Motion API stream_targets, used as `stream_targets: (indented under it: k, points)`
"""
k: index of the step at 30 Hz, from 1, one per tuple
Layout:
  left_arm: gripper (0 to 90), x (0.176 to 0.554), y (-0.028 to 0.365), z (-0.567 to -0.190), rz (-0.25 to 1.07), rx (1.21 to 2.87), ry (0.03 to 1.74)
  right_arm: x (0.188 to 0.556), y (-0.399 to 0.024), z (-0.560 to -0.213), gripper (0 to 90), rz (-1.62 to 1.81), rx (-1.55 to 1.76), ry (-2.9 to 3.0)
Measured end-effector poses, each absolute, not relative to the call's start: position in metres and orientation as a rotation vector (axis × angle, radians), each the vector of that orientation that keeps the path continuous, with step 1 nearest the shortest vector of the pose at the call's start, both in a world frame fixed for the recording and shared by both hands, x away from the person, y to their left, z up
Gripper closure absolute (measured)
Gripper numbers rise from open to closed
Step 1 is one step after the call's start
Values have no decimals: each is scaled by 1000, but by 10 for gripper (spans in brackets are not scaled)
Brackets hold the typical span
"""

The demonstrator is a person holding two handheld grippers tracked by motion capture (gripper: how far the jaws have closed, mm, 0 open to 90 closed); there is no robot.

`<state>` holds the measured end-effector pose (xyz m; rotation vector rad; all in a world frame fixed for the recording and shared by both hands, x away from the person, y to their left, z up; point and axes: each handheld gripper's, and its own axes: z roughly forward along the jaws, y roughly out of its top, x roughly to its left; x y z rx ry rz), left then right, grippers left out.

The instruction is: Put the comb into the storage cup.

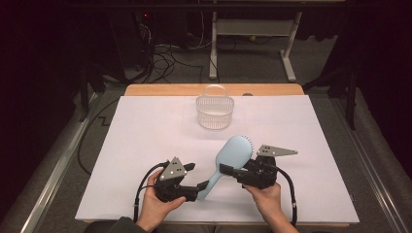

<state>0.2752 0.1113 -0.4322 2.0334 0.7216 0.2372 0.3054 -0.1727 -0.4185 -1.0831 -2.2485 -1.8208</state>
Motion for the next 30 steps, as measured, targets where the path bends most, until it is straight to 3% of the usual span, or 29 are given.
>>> stream_targets:
  k: [12,30]
  points:
    - [196,280,139,-431,291,1975,787,306,-178,-412,554,-1821,-1113,-2269]
    - [160,284,206,-432,353,1887,899,309,-193,-397,554,-1772,-1158,-2364]
